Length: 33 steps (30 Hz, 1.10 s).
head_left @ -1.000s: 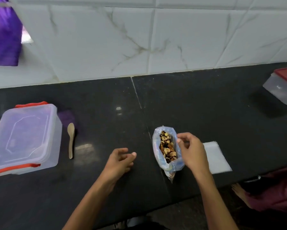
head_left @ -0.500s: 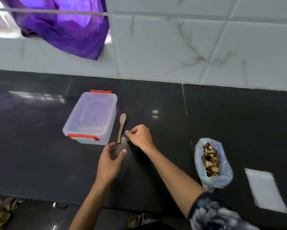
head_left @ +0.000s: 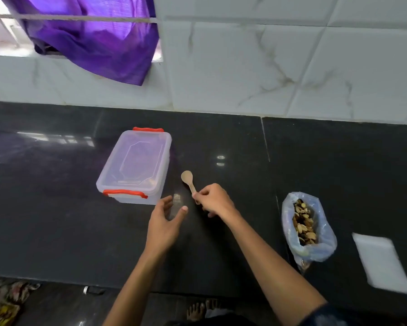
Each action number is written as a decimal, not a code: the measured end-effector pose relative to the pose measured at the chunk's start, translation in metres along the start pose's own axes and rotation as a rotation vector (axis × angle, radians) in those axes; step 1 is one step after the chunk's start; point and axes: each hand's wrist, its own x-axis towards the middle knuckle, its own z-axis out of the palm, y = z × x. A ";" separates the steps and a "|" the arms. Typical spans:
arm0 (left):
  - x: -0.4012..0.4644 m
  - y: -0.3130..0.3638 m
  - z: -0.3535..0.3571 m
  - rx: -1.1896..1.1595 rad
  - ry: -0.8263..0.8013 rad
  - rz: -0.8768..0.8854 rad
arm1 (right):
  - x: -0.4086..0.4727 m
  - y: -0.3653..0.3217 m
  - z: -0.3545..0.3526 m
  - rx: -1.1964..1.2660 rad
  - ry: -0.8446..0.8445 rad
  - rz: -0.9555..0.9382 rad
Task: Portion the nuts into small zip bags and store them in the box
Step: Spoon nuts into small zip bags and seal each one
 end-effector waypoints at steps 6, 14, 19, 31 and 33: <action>0.003 0.013 0.029 0.011 -0.159 0.050 | -0.062 0.050 -0.071 0.324 0.175 -0.013; -0.002 0.026 0.083 0.071 -0.381 0.127 | -0.149 0.133 -0.139 0.528 0.547 0.184; -0.009 0.031 0.110 0.097 -0.492 0.166 | -0.164 0.164 -0.131 0.510 0.598 0.320; -0.014 0.035 0.134 0.140 -0.588 0.205 | -0.165 0.183 -0.123 0.549 0.556 0.427; -0.013 0.035 0.137 0.136 -0.591 0.201 | -0.166 0.189 -0.129 0.560 0.590 0.429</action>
